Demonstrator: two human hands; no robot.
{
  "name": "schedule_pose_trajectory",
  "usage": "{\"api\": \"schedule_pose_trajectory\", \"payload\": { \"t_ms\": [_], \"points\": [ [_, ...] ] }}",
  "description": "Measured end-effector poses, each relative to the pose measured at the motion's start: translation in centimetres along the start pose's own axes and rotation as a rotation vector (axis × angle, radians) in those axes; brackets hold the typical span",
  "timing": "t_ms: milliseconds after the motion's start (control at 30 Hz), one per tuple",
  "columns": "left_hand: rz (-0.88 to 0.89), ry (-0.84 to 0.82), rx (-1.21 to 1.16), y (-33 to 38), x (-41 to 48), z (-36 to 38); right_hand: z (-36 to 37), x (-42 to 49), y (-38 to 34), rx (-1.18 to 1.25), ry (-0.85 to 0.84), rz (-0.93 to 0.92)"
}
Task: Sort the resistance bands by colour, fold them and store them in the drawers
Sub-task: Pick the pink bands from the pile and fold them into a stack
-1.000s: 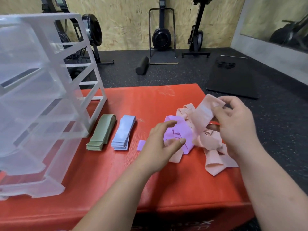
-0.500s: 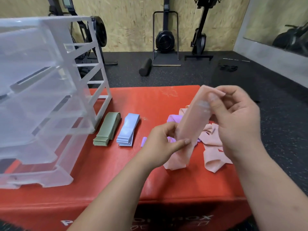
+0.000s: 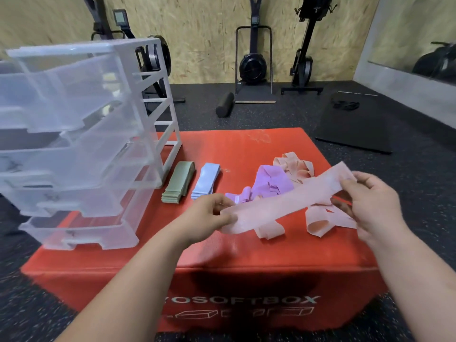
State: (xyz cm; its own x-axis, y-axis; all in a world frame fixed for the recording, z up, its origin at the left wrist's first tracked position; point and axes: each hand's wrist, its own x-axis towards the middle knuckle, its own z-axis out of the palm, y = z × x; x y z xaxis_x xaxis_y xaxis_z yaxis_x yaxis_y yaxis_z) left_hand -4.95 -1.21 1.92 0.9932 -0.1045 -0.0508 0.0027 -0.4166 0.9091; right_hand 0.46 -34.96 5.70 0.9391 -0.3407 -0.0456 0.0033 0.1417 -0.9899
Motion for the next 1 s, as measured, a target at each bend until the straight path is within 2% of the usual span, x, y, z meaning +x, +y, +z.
{"api": "schedule_pose_trajectory", "payload": {
  "t_ms": [200, 367, 467, 533, 600, 700, 833, 1000],
  "points": [
    [-0.122, 0.066, -0.148, -2.0, -3.0, -1.1, -1.2, -1.6, 2.2, -0.155, -0.164, 0.182],
    [-0.235, 0.151, -0.283, -3.0, -4.7, -1.0, -1.6, -3.3, 3.8, -0.203, -0.200, 0.270],
    [-0.227, 0.283, -0.216, -3.8, -5.2, -1.4, -1.9, -4.1, 5.6, -0.291, -0.206, 0.339],
    [-0.197, 0.339, -0.043, -4.9, -5.3, -1.7, -2.2, -4.6, 6.7, -0.414, -0.241, 0.369],
    [-0.182, 0.353, 0.160, -5.9, -5.4, -2.0, -2.5, -5.1, 7.7, -0.561, -0.274, 0.338],
    [-0.172, 0.370, 0.414, -6.7, -5.7, -1.9, -2.7, -5.3, 8.7, -0.800, -0.268, 0.184],
    [-0.107, 0.414, 0.484, -6.9, -5.7, -1.6, -2.4, -5.2, 8.8, -1.101, -0.263, 0.012],
    [-0.082, 0.373, 0.577, -7.5, -5.5, -1.5, -2.0, -4.5, 9.2, -1.208, -0.259, -0.100]
  ]
}}
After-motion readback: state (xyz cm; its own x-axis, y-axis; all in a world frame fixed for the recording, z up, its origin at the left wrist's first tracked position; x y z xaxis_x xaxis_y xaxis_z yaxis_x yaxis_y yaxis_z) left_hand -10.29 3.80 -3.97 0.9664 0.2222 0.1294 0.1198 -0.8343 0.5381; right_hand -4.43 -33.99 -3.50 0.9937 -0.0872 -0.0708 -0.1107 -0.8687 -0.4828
